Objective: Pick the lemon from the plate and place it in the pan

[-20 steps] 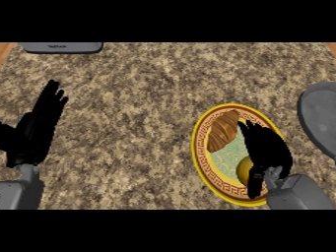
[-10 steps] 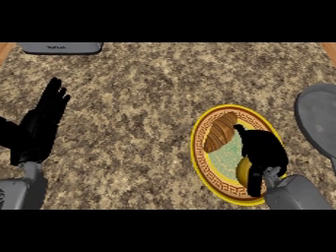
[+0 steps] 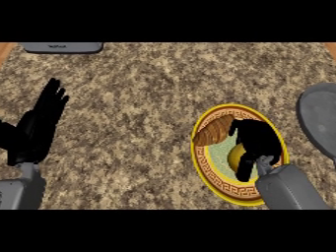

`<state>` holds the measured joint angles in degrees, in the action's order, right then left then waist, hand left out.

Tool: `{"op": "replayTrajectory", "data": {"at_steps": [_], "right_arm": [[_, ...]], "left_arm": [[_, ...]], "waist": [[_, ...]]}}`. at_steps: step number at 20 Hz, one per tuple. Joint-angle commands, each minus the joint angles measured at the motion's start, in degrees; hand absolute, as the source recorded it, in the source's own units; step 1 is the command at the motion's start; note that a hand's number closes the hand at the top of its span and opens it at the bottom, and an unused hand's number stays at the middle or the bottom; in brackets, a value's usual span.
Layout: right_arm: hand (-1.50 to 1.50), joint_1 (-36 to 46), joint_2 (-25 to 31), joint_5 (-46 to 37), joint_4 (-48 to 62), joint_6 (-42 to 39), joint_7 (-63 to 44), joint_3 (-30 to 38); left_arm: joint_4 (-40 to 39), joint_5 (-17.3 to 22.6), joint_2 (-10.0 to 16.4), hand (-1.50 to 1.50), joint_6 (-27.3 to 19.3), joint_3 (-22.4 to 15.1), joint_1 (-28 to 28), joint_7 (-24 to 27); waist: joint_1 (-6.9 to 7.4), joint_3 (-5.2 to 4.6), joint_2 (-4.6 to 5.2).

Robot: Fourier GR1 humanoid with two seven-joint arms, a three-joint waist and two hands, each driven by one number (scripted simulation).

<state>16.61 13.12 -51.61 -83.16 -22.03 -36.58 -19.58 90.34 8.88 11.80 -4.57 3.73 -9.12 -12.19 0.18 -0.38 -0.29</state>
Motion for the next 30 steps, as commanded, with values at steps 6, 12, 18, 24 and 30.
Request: {"op": "replayTrajectory", "data": {"at_steps": [6,12,18,24,30], "right_arm": [[1.5,16.79,-9.22,-5.8,13.16,11.48,-17.13,10.68],[1.5,24.05,-1.74,-17.73,6.05,8.26,-21.05,5.16],[1.5,29.77,-2.25,-21.94,-0.6,1.13,-25.4,6.22],[1.5,31.8,-0.92,-22.95,-1.89,0.88,-24.68,12.42],[1.5,22.28,6.91,-21.74,-6.98,7.34,-18.04,20.63]], "left_arm": [[1.11,-0.75,0.38,0.0,-1.06,0.06,-2.55,-3.2],[-0.26,-1.17,0.11,0.0,-0.52,0.01,-0.8,-1.58],[-0.98,-0.55,-0.94,0.0,0.62,0.4,0.66,1.35],[0.25,-0.27,-0.56,0.0,0.66,0.93,-0.26,-1.39],[1.73,-1.87,-1.37,0.0,-0.45,0.17,1.74,-1.2]], "waist": [[0.92,0.4,0.43],[0.24,0.34,0.1],[-0.2,0.34,0.14],[-0.05,0.36,0.2],[-0.53,0.41,0.09]]}}
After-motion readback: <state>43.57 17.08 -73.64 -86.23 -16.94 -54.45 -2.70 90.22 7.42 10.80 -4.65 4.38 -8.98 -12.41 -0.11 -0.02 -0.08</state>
